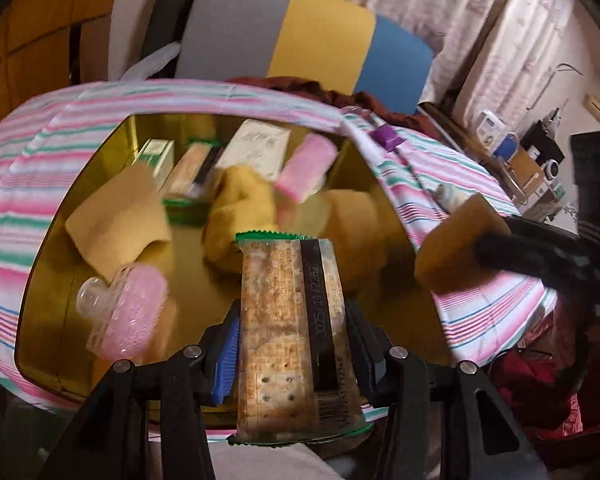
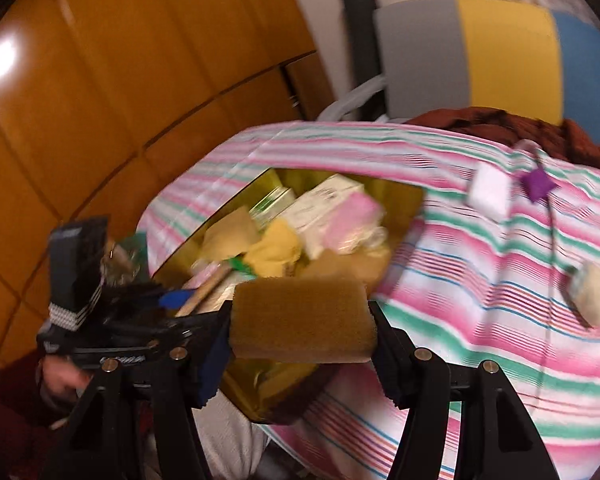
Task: Organize objects
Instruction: 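Carry the sponge with the right tool while the left carries the crackers over the gold tray, then open the right tool dropping the sponge into the tray while the left drops the crackers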
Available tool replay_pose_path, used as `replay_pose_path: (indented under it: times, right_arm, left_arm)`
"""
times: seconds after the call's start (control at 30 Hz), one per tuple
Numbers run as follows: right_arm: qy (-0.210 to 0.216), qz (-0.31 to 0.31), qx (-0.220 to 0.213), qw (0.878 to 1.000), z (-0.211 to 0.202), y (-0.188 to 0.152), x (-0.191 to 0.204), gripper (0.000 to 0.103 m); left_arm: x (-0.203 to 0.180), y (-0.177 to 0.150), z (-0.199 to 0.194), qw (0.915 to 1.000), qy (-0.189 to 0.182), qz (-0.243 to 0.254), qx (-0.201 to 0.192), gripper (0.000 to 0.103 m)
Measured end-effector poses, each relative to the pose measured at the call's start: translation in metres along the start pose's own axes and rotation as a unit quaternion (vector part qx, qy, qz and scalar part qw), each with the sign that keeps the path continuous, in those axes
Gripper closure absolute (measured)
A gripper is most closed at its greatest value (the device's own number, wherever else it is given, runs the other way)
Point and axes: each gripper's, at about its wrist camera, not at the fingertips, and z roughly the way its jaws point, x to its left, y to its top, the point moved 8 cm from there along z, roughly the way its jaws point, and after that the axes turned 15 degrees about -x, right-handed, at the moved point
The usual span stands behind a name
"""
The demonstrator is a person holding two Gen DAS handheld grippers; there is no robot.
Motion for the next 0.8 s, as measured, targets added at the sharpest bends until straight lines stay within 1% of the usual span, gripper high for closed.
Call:
replay_pose_path:
  times: [0.1,0.2,0.23,0.27,0.3,0.33,0.4,0.5,0.57,0.63,0.67,0.7,0.73,0.8]
  right_arm:
    - [0.005,-0.023,0.020,1.000,0.016,-0.009,0.018,0.039]
    - [0.015,-0.031,0.035,0.999,0.029,-0.017,0.033,0.039]
    - [0.013,-0.035,0.038,0.999,0.033,-0.019,0.035,0.038]
    - [0.009,-0.039,0.041,0.998,0.037,-0.021,0.036,0.038]
    - [0.007,-0.041,0.046,0.998,0.041,-0.023,0.037,0.034]
    - [0.006,-0.041,0.048,0.998,0.042,-0.024,0.037,0.028]
    - [0.004,-0.036,0.043,0.998,0.041,-0.025,0.036,0.022]
    - [0.002,-0.026,0.035,0.999,0.037,-0.020,0.033,0.022]
    - [-0.002,-0.020,0.030,0.999,0.033,-0.017,0.028,0.022]
    - [-0.007,-0.007,0.023,1.000,0.029,-0.015,0.021,0.022]
    - [-0.008,0.001,0.020,1.000,0.027,-0.014,0.018,0.021]
    - [-0.009,0.008,0.017,1.000,0.024,-0.013,0.015,0.021]
    - [-0.011,0.014,0.016,1.000,0.022,-0.012,0.012,0.021]
    - [-0.014,0.024,0.010,1.000,0.018,-0.011,0.007,0.021]
  left_arm:
    - [0.011,-0.003,0.003,0.9999,0.013,0.002,0.008,0.056]
    - [0.018,-0.007,0.008,0.9994,0.026,0.009,0.019,0.056]
    - [0.020,-0.007,0.008,0.9993,0.031,0.006,0.017,0.055]
    - [0.022,-0.006,0.008,0.9991,0.040,0.005,0.017,0.053]
    - [0.025,-0.006,0.007,0.9987,0.049,0.004,0.016,0.051]
    - [0.027,-0.004,0.006,0.9985,0.053,0.002,0.012,0.048]
    - [0.030,-0.002,0.002,0.9983,0.058,-0.007,0.003,0.046]
    - [0.034,0.002,-0.003,0.9980,0.060,-0.016,-0.016,0.041]
    - [0.037,0.005,-0.005,0.9973,0.067,-0.015,-0.027,0.039]
    - [0.040,0.007,-0.004,0.9968,0.074,-0.013,-0.027,0.039]
    - [0.040,0.007,-0.004,0.9973,0.067,-0.016,-0.023,0.040]
    - [0.037,0.006,-0.005,0.9986,0.042,-0.026,-0.018,0.040]
    - [0.034,0.007,-0.007,0.9990,0.027,-0.032,-0.017,0.040]
    - [0.030,0.009,-0.015,0.9991,0.014,-0.036,-0.013,0.040]
